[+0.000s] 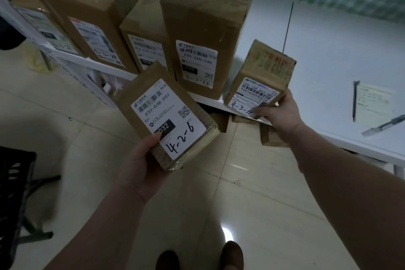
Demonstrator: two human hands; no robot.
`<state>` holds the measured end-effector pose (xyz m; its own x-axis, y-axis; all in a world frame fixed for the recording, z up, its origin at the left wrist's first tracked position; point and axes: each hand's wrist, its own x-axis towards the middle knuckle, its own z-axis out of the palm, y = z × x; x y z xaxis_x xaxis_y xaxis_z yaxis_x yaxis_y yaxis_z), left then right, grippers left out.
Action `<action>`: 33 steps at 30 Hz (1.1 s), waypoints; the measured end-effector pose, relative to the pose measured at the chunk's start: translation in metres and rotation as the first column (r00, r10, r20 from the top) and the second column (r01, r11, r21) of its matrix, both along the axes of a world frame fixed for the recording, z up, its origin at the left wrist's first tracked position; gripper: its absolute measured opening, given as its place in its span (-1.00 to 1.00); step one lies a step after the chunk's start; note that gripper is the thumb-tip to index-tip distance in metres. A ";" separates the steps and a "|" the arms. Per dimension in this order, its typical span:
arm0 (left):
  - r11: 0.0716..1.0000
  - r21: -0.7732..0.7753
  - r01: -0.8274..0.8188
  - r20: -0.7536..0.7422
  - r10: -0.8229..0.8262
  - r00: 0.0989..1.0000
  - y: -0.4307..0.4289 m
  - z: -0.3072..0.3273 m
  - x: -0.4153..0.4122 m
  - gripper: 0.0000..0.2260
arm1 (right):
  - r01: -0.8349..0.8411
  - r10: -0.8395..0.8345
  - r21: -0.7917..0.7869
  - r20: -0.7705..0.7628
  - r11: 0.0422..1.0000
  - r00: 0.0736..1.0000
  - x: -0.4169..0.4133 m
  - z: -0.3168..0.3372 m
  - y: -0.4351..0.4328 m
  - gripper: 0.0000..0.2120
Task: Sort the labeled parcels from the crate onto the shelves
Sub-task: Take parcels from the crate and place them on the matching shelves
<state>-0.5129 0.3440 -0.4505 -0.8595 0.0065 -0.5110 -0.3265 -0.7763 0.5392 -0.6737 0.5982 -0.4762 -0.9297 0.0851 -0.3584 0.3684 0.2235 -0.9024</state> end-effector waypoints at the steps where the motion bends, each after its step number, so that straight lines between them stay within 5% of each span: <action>1: 1.000 -0.002 0.007 -0.008 -0.007 1.000 0.000 0.000 0.000 -0.31 | -0.002 0.002 0.011 -0.001 1.000 1.000 0.001 0.000 0.000 -0.24; 4: 0.999 -0.028 0.019 -0.016 -0.019 1.000 0.000 -0.002 0.002 -0.40 | -0.027 0.031 0.215 -0.012 0.976 0.999 0.013 0.003 0.001 -0.19; 8: 1.000 -0.029 0.003 0.002 -0.002 1.000 0.002 -0.005 0.006 -0.58 | -0.018 0.076 0.578 -0.076 0.816 0.994 0.049 -0.006 0.010 -0.35; 13: 0.999 -0.032 0.028 0.034 -0.027 0.999 0.007 -0.009 0.010 -0.72 | -0.070 0.066 0.522 0.027 0.850 0.997 0.046 -0.012 -0.002 -0.22; 18: 0.998 -0.053 0.017 0.037 -0.015 0.999 0.009 -0.015 0.013 -0.74 | -0.044 0.046 0.452 0.007 0.891 0.999 0.027 -0.010 -0.018 -0.53; 33: 0.998 -0.047 0.036 0.067 -0.033 0.997 0.011 -0.012 0.016 -0.73 | -0.012 0.021 0.491 -0.013 0.871 1.000 0.004 -0.015 -0.028 -0.51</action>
